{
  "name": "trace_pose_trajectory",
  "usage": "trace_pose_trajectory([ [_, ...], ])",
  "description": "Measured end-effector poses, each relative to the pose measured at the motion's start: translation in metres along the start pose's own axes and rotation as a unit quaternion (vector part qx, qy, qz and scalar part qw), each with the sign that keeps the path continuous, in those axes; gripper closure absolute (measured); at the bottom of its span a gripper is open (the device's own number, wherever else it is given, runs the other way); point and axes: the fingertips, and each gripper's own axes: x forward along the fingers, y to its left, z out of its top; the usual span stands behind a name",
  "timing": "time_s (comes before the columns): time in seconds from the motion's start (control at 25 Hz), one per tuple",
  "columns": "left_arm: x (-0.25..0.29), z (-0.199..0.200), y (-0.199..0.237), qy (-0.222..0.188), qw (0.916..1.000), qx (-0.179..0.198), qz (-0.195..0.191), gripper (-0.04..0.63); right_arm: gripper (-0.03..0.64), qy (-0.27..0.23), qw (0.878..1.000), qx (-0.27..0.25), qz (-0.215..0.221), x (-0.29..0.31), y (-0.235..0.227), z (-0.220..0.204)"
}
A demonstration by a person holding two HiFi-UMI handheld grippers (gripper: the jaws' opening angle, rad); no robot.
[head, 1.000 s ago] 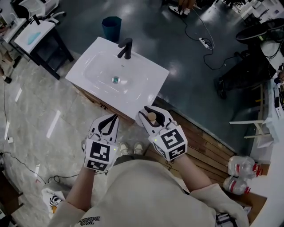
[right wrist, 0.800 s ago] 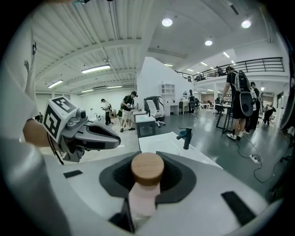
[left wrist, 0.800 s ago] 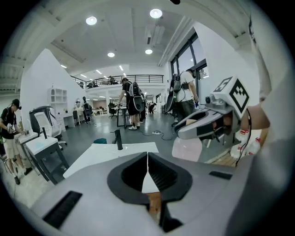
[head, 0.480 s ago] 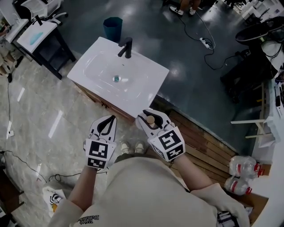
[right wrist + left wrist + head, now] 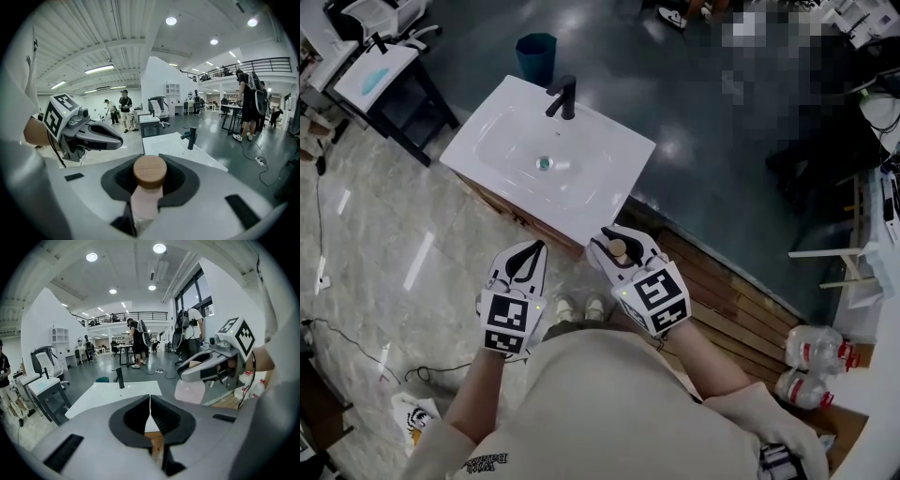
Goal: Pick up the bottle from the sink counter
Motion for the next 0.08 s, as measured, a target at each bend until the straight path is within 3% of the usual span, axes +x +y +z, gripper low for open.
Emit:
trace_pose_trajectory([
  [0.08, 0.0029, -0.0002, -0.0004, 0.001, 1.0, 0.001, -0.001, 0.588, 0.543, 0.0, 1.0, -0.001, -0.002, 0.001, -0.0042, -0.0011],
])
